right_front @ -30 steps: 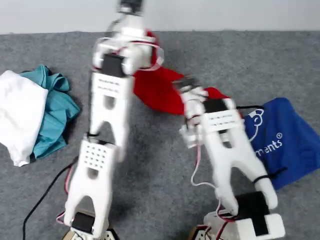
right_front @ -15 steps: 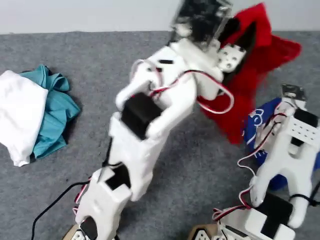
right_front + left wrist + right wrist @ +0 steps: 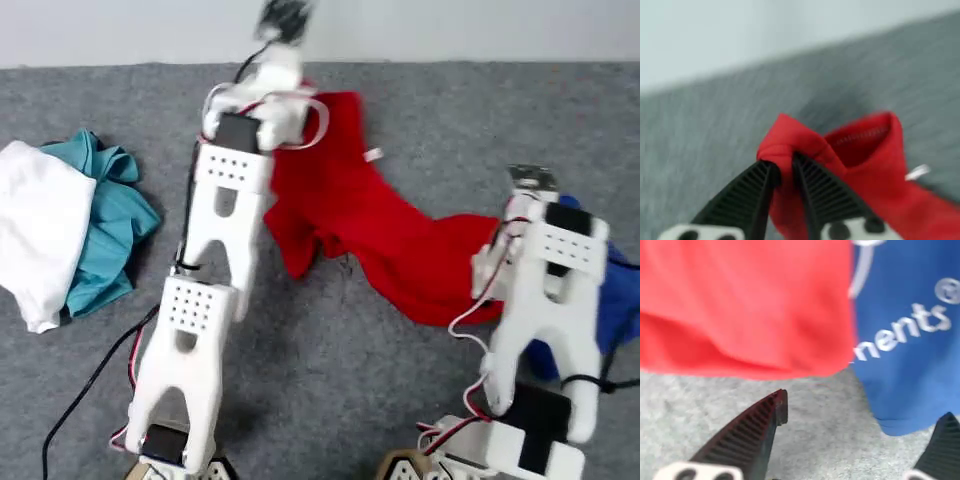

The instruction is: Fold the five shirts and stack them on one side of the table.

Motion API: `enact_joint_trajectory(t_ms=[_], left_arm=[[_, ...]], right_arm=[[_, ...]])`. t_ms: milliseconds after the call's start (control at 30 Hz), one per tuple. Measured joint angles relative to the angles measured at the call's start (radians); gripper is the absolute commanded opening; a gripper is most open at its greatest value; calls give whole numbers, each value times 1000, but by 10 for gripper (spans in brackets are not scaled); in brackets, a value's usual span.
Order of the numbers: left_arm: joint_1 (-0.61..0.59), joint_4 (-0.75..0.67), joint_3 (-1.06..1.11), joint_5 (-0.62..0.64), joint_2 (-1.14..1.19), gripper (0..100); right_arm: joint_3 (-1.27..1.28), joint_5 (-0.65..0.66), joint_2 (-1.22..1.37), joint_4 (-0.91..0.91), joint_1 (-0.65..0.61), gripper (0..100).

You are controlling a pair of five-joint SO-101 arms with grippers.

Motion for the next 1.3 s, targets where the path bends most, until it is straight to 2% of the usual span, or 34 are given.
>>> enact_joint_trajectory(t_ms=[133, 400, 567, 767, 900, 1000, 1167, 1300], left_arm=[[-61, -3, -95, 0, 160, 13], [-77, -6, -101, 0, 178, 13], [-74, -6, -101, 0, 143, 13], [-78, 28, -100, 0, 107, 13], [-80, 29, -98, -3, 109, 13], [-84, 31, -97, 0, 110, 13], [-97, 29, -95, -2, 112, 13], [-107, 29, -94, -2, 115, 13]], right_arm=[[-6, 0, 0, 9, -189, 435], [-6, 0, 0, -158, -724, 433], [-8, 0, 40, -287, -876, 433], [-106, 5, 224, -382, -904, 433], [-310, 2, 391, -391, -848, 433], [-470, 11, 532, -325, -835, 415], [-707, 23, 741, -189, -839, 287], [-884, 77, 839, -54, -836, 334]])
